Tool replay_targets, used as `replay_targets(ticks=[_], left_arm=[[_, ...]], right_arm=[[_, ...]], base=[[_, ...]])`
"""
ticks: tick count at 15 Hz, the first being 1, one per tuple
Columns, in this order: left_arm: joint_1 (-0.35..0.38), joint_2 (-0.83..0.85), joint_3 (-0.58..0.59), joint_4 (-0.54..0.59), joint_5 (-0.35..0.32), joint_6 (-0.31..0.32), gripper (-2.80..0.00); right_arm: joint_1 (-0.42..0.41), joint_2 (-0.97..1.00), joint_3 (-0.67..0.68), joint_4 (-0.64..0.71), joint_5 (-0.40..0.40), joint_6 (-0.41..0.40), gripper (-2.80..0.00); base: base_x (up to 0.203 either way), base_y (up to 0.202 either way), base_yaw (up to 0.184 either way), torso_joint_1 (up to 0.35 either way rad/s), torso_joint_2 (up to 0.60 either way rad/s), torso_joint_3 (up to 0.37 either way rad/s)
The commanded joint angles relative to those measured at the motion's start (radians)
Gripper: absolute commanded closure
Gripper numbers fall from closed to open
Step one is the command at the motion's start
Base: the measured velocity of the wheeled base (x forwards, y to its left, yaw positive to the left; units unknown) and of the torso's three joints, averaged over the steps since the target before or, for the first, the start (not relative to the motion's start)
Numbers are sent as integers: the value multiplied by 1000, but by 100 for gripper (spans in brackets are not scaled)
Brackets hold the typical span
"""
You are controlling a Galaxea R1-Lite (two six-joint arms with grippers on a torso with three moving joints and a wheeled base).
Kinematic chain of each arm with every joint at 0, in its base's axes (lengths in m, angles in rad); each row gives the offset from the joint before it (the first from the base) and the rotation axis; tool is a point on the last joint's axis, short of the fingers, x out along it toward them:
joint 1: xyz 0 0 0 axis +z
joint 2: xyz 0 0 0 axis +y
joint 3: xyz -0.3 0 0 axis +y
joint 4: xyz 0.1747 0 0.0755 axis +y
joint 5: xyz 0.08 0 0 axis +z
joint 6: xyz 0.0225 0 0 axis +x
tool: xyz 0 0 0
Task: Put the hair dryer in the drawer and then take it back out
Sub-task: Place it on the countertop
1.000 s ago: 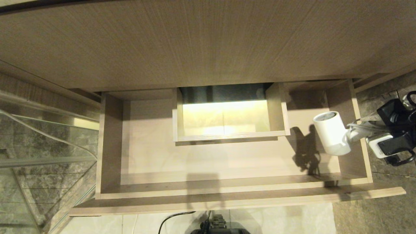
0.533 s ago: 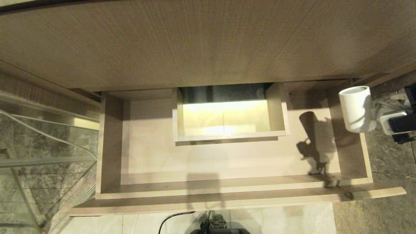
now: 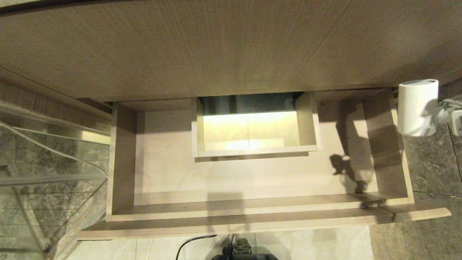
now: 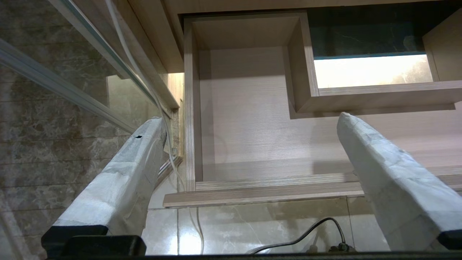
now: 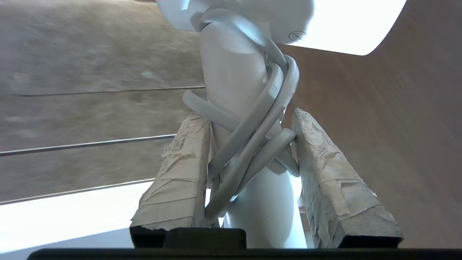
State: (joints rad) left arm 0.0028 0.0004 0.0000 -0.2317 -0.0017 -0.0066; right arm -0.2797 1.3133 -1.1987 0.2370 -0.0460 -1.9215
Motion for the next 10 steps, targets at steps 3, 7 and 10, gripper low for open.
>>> replay_targets(ticks=[3, 7, 10], left_arm=[[0, 0, 40, -1, 0, 0, -280], [0, 0, 40, -1, 0, 0, -280], [0, 0, 40, -1, 0, -1, -280]], right_arm=[[-7, -60, -27, 197, 26, 97, 0], [-4, -87, -34, 243, 119, 162, 0], [-1, -93, -84, 248, 203, 161, 0]], base=[[0, 0, 0, 0, 0, 0], [0, 0, 0, 0, 0, 0], [0, 0, 0, 0, 0, 0]])
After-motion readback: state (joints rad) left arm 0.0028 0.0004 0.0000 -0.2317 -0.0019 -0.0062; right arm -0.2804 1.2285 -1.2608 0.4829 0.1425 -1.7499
